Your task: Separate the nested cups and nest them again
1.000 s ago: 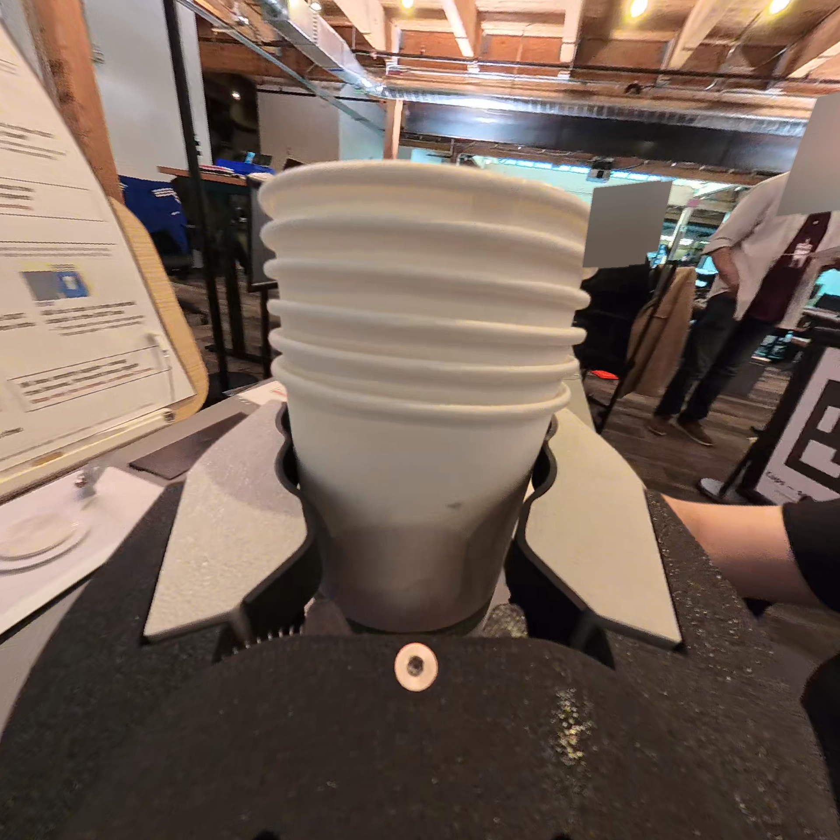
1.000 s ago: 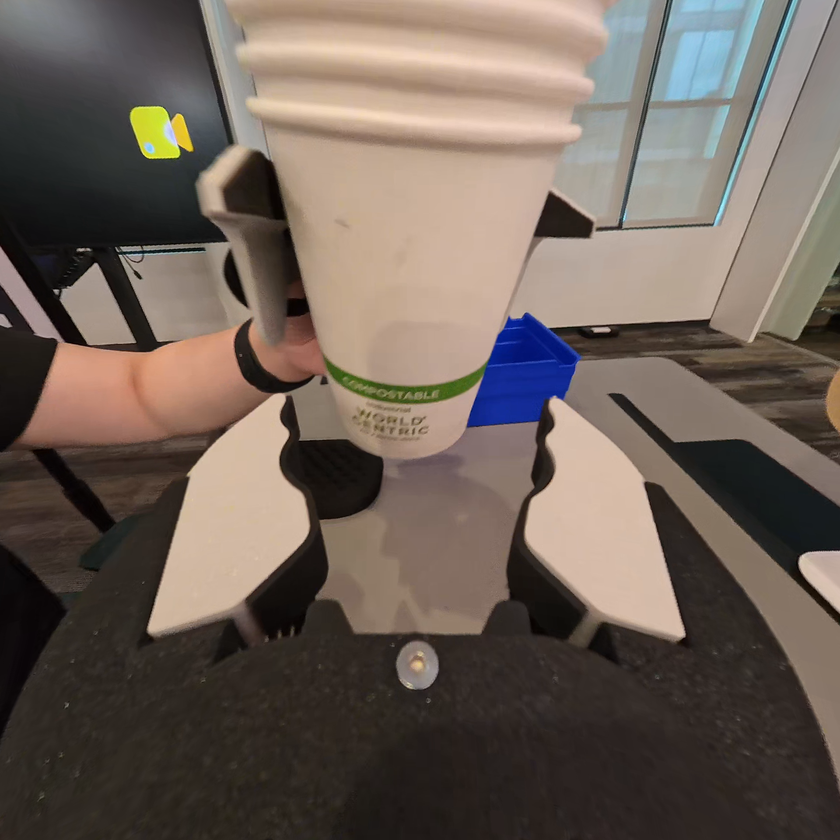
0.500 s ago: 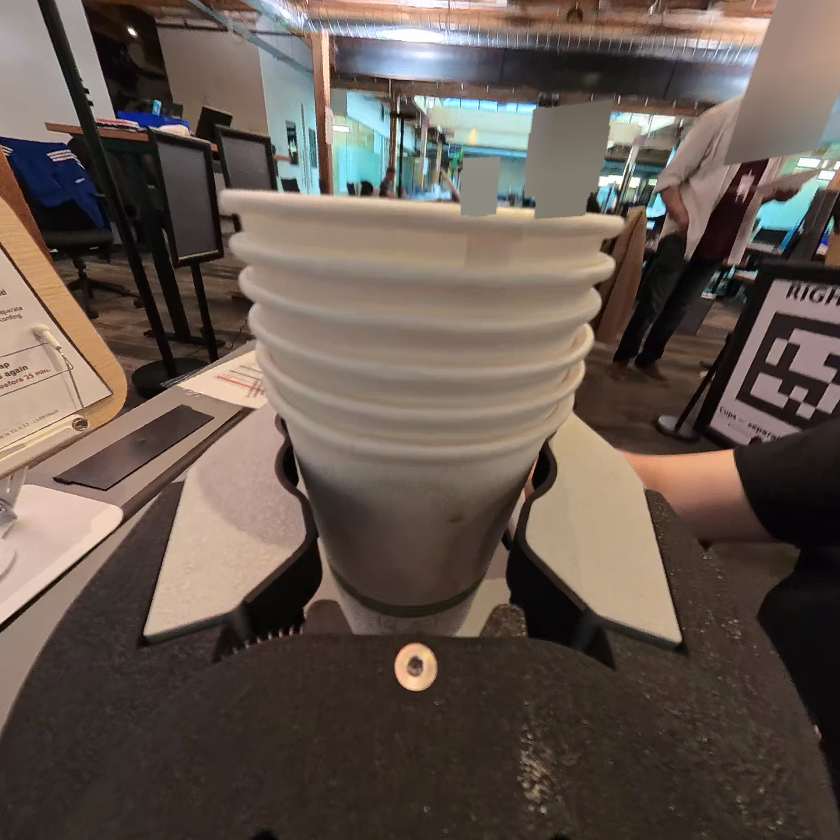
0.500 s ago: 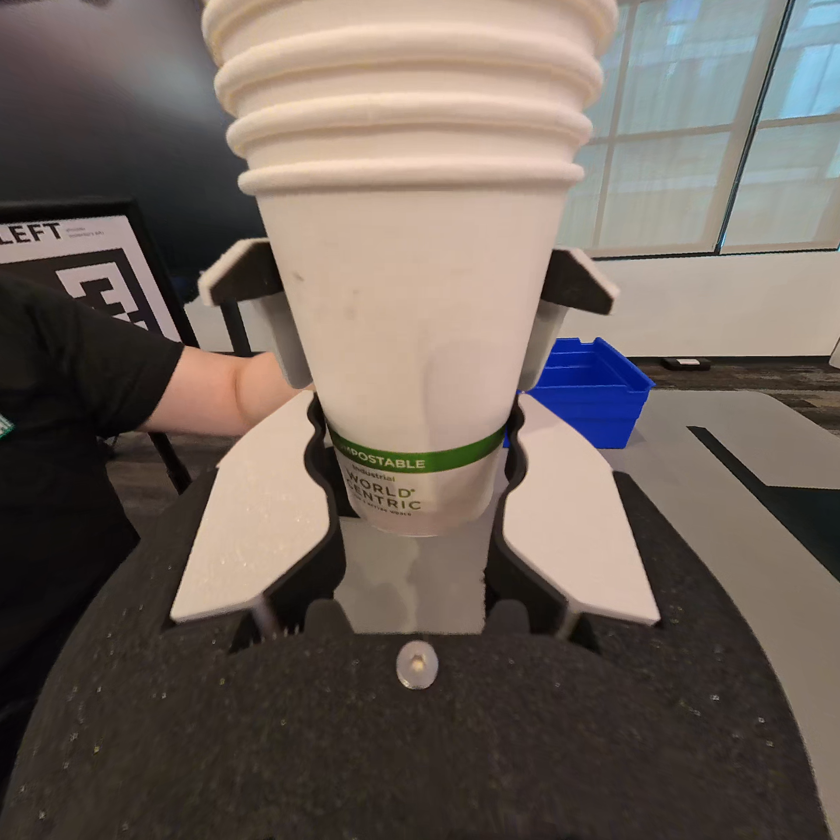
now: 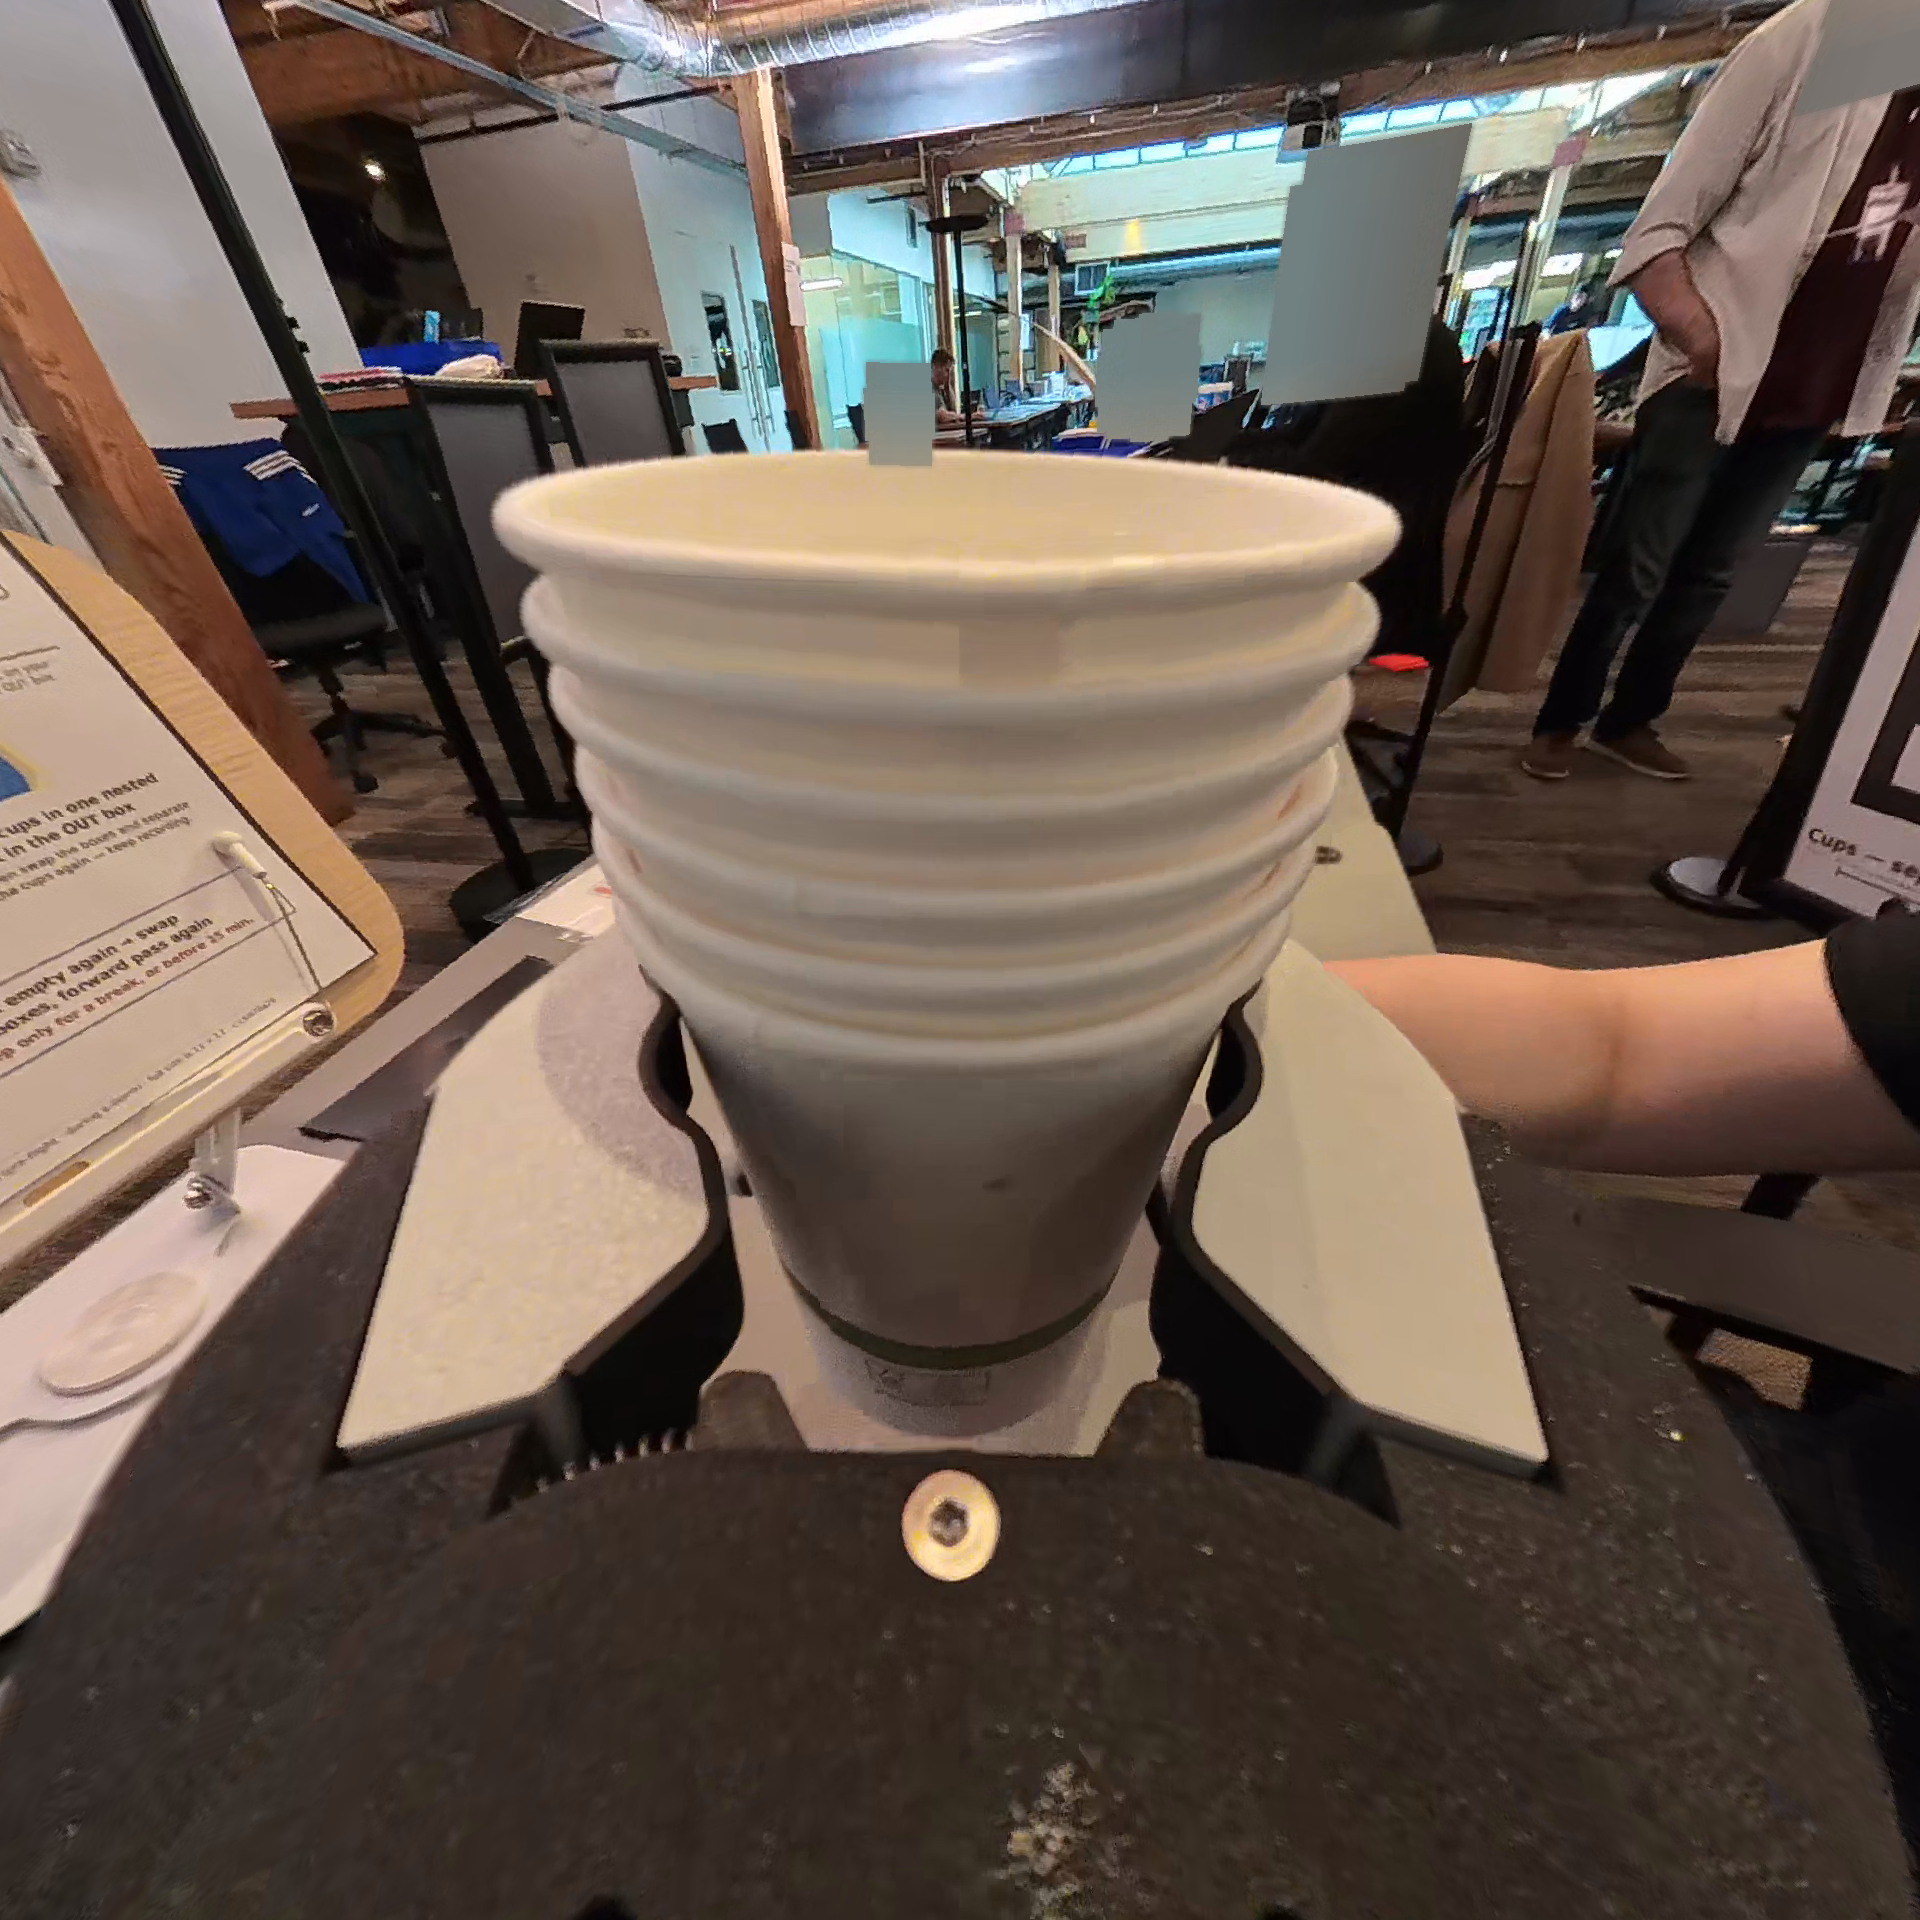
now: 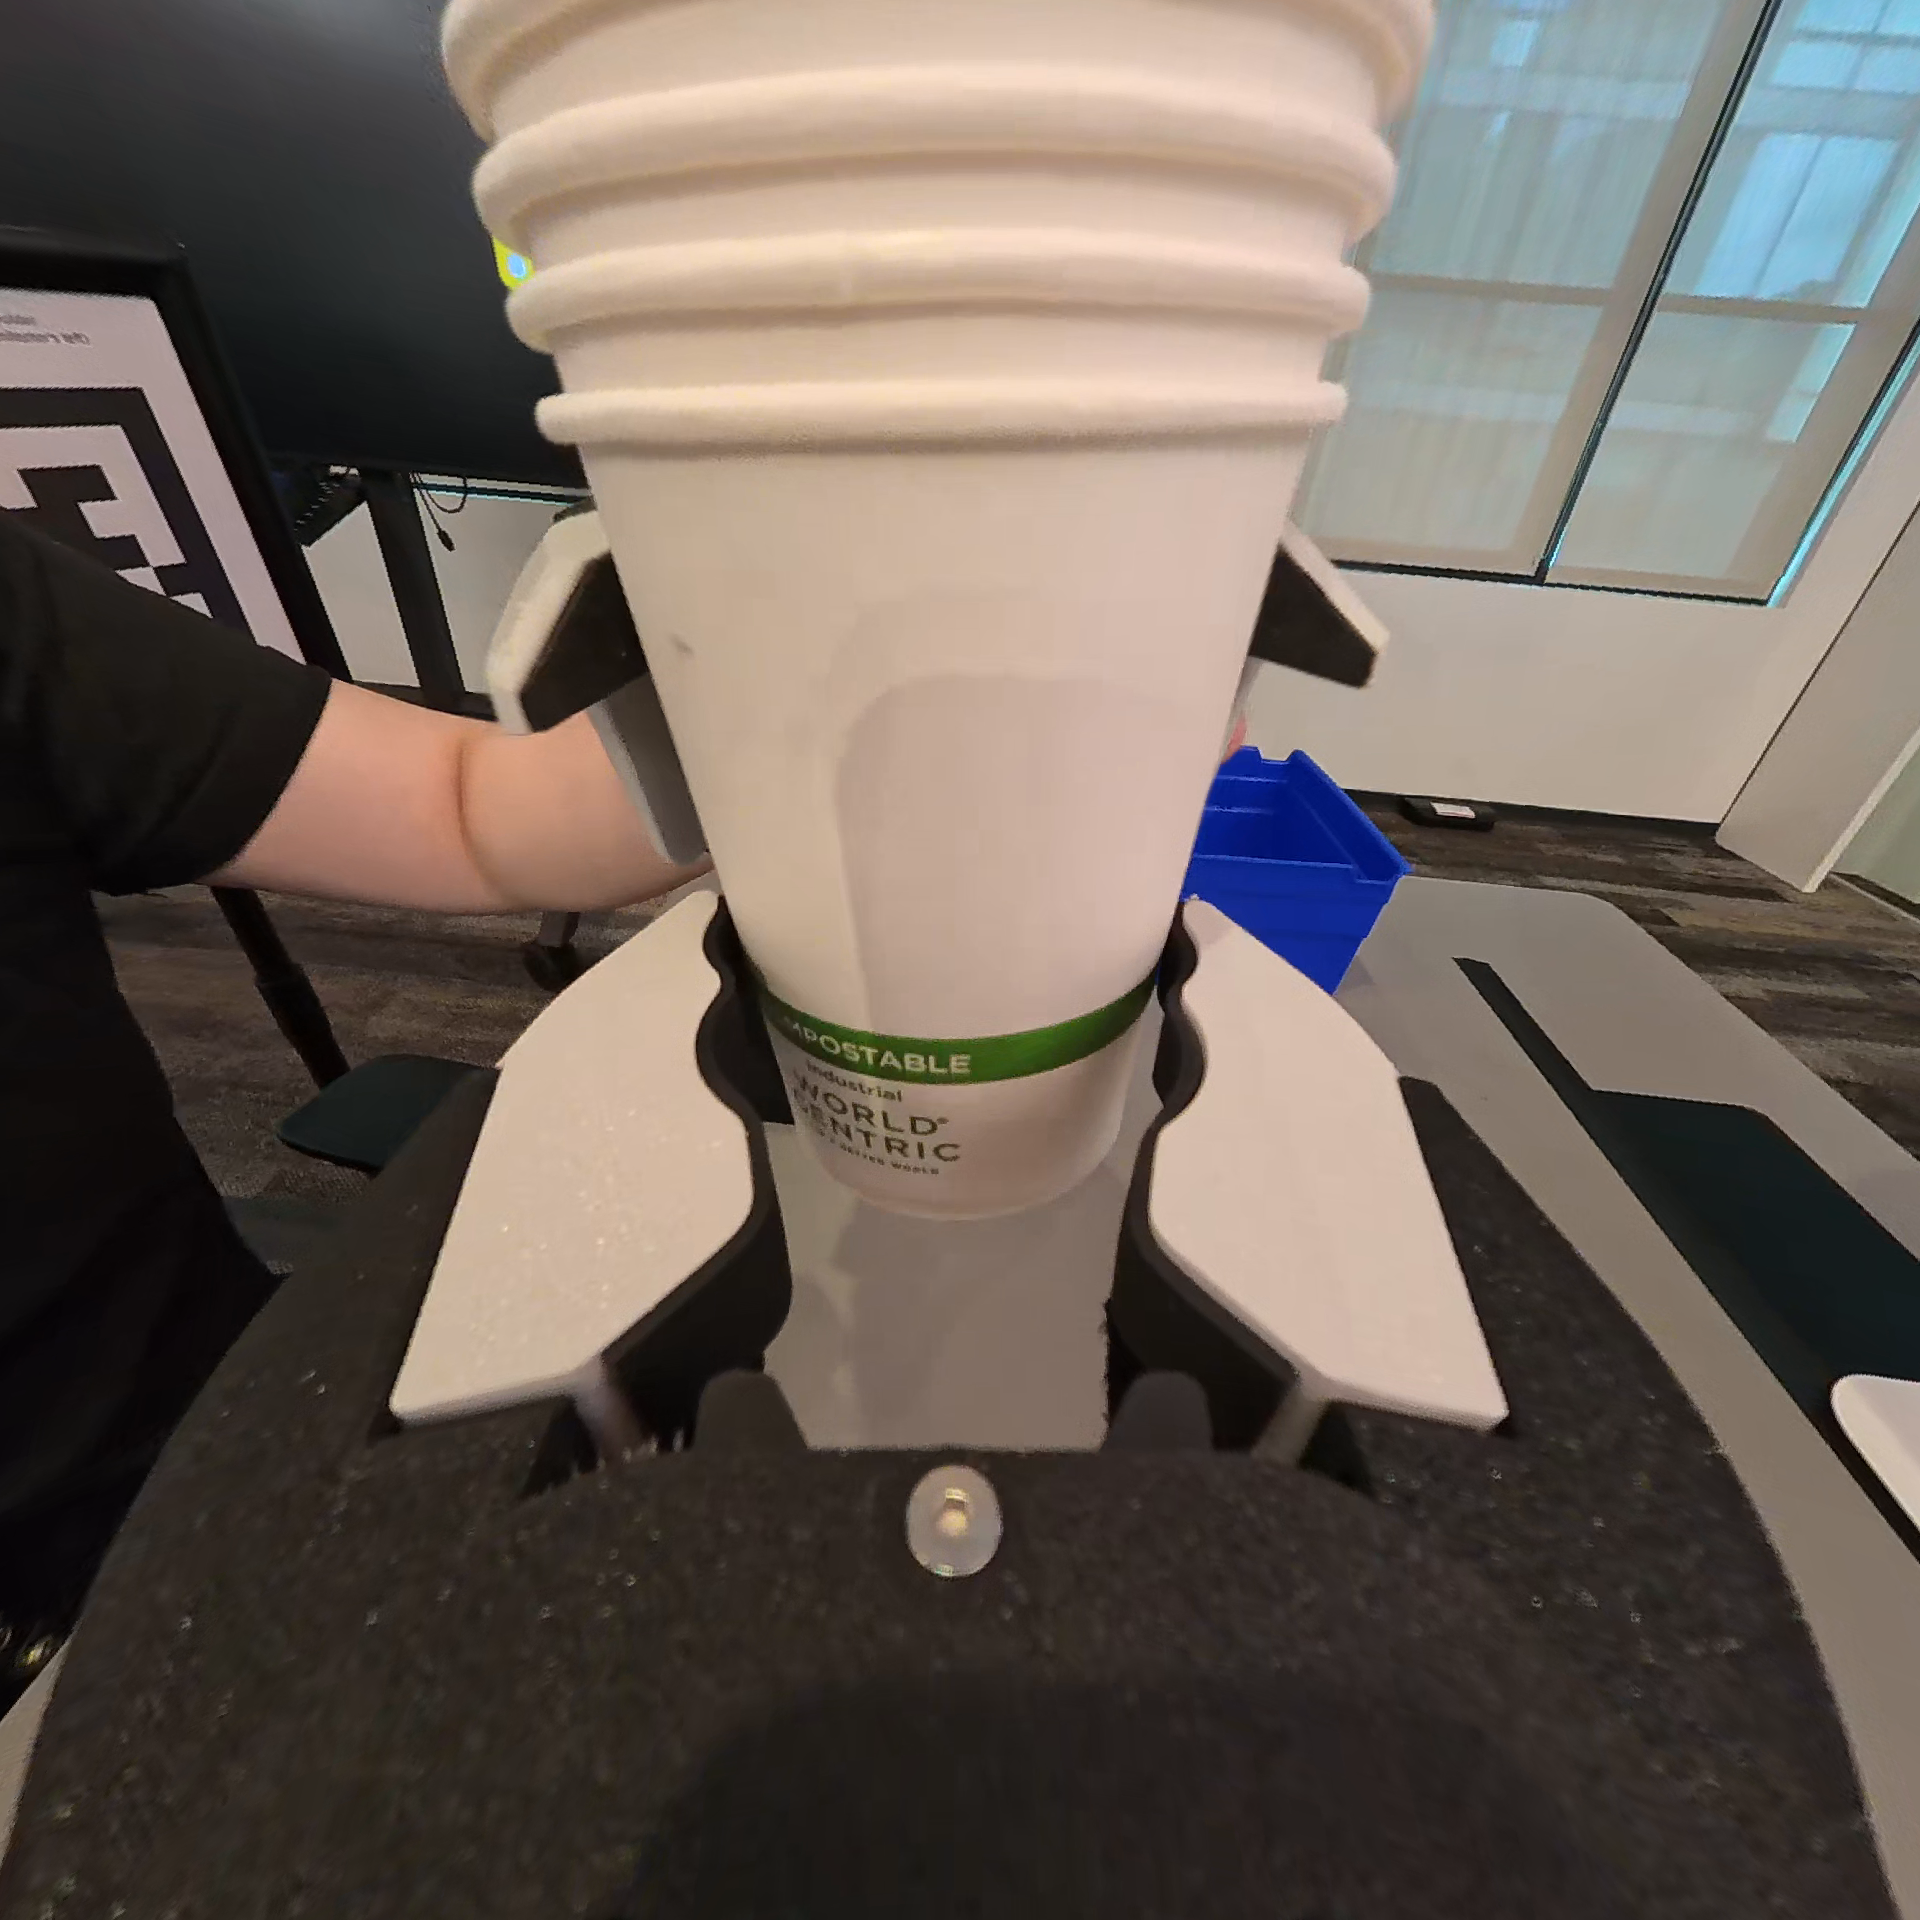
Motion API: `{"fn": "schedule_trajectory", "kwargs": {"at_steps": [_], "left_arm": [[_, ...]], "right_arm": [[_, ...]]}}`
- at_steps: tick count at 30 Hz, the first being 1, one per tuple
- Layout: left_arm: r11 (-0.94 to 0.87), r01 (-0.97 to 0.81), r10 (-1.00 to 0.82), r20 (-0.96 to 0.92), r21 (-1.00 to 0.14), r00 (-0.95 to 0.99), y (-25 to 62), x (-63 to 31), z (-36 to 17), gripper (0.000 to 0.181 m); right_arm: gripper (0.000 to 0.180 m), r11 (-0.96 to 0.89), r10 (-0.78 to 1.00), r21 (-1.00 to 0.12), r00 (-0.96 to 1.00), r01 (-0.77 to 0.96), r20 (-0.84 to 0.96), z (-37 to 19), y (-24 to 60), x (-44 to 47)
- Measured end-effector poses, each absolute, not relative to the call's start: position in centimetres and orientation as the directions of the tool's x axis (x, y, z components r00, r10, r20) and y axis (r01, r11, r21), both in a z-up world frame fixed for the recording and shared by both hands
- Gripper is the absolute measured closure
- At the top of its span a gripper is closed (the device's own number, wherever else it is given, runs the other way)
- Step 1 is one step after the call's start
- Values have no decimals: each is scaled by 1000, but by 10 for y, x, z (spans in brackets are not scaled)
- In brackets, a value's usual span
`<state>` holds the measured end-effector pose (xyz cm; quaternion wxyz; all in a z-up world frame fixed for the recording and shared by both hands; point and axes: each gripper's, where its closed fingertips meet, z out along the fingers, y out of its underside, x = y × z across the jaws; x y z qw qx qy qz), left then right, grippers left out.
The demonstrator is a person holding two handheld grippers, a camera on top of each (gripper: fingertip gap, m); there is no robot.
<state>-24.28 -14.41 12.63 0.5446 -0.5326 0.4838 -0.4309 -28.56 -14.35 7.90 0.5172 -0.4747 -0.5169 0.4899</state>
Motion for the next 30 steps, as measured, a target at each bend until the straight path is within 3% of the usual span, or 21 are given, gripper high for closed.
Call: {"fn": "schedule_trajectory", "kwargs": {"at_steps": [20, 23, 27, 30], "left_arm": [[68, -55, -985, -76, -996, 155, -145, -242, 124, 88], [54, -54, -984, -62, -997, 170, -138, -242, 117, 88], [65, -107, -973, -87, -992, 212, -115, -241, 97, 88], [73, -151, -965, -108, -986, 238, -89, -233, 82, 88]], "right_arm": [[103, 90, 996, -995, 30, -42, 89, 78, -142, -280], [89, 68, 994, -996, 85, -51, 63, 82, -134, -263], [102, 178, 961, -981, 200, 82, 191, 108, -125, -206], [133, 242, 934, -927, 190, 285, 303, 149, -126, -179]]}}
